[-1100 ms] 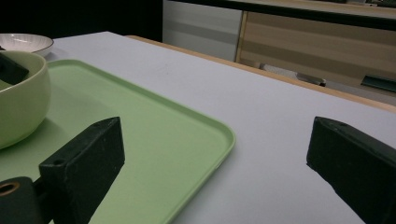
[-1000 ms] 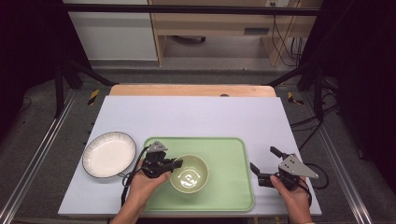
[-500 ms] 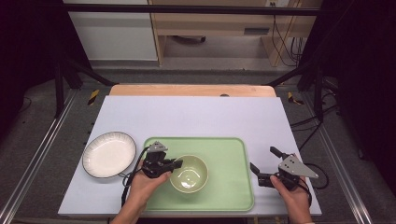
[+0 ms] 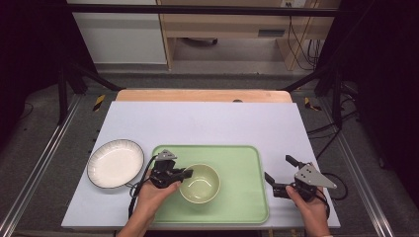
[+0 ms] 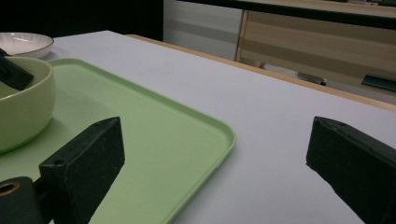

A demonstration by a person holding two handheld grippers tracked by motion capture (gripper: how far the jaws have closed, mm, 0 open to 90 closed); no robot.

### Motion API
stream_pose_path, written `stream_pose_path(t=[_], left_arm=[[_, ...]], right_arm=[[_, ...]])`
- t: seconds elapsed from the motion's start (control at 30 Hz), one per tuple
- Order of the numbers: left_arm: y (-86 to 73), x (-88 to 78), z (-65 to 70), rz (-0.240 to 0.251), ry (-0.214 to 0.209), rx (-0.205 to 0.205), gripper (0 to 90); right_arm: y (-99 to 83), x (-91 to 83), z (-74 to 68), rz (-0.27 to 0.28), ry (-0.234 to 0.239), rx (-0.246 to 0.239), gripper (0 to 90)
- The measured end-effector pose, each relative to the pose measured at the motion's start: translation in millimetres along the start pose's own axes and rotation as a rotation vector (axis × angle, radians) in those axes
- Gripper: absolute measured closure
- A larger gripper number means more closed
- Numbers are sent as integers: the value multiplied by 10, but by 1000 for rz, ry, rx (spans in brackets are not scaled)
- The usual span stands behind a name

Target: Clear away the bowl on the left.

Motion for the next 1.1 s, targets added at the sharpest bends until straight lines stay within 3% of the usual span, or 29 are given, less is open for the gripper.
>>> stream_pose_path(t=[0.97,1.1], left_arm=[[-4,13,-7,-2,6,9,821],[21,3,-6,20,9,14,792]], right_arm=[[-7,6,-9,-5,3,2,43],[-5,7,-13,-4,4,3,43]])
Point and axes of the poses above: each handheld gripper's, and its own axes: x roughly forward along the jaws, y roughly out of its top, z roughly to its right, the point moved 10 cm from there along x, roughly forward along the jaws, and after that the axes turned 7 degrees about y, right-handed, at the moved point
